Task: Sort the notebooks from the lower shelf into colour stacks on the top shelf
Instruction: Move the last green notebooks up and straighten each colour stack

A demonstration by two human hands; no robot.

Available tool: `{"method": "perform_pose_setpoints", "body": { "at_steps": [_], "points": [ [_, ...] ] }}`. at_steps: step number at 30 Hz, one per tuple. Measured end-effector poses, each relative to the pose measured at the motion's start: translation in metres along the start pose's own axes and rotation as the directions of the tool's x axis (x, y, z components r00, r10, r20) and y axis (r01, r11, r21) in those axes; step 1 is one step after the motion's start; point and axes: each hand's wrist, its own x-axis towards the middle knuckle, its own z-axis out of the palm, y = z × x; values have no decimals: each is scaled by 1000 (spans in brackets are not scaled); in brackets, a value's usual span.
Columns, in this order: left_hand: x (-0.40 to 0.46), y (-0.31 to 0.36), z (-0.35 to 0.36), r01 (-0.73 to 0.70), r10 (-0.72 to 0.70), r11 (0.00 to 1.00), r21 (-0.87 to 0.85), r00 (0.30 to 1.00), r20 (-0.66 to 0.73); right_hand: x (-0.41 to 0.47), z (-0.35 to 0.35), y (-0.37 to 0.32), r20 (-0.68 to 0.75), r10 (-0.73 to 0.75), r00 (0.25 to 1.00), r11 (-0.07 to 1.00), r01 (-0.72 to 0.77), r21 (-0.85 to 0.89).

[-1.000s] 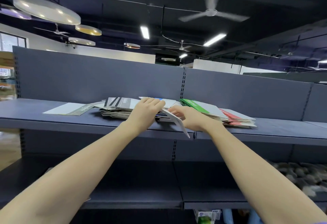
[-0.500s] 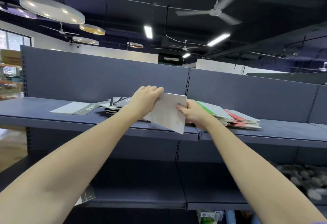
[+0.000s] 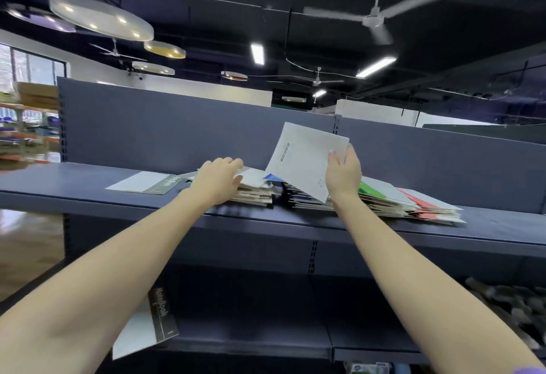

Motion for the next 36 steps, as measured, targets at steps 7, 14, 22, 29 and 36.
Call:
{"method": "perform_pose_setpoints", "body": {
  "at_steps": [7,14,22,29,36],
  "points": [
    [-8,-49,2,113,-113,993,-11,994,0,-18,74,1,335,-537,774,764,615,-196],
    [-14,-100,7,159,-159,978,-133,987,11,-50,134,22,812,-120,572,646,666,-373],
    [-13,-102,20,-13,62,941,-338,989,136,-56,127,37,610,-195,768,811,476,-341],
    [-10,-106,28,-109,141,933,-342,987,71,-55,134,40,498,-356,791,775,548,-316],
    [-3,-127,25,-9,0,940,-340,1000,-26,-40,138,32,275,-272,922,938,318,-137]
  ]
}}
